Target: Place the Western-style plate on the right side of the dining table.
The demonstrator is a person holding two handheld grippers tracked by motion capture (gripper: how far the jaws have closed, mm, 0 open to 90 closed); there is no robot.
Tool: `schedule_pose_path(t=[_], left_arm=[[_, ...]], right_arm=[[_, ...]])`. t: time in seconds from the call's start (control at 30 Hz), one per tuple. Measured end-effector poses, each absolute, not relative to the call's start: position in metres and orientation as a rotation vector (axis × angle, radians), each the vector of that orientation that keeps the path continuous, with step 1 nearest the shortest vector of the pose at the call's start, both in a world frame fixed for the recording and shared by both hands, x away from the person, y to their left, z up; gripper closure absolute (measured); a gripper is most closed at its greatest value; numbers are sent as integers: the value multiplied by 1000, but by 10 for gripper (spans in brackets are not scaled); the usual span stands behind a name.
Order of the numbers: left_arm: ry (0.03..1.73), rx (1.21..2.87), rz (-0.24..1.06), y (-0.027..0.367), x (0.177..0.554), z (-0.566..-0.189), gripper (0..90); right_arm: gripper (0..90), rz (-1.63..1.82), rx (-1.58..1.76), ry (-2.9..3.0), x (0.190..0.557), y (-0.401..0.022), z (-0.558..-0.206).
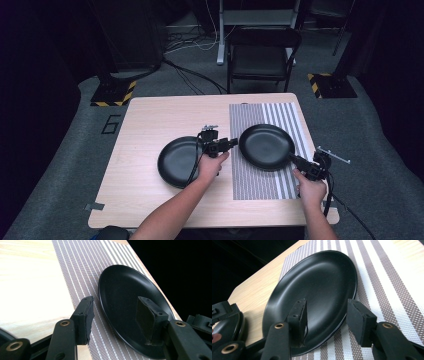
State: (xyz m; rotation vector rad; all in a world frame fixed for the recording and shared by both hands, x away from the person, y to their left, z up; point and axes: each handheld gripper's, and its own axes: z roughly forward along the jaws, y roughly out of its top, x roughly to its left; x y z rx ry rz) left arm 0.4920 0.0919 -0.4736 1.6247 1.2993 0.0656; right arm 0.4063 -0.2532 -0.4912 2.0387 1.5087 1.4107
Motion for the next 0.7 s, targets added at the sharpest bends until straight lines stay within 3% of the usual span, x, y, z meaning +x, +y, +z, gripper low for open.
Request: schedule_pose_path(t=[0.7], left_arm=[[1298, 1621, 190, 199, 469, -456, 475]], right_arm=[[501, 1430, 1947, 1631, 397, -242, -481]])
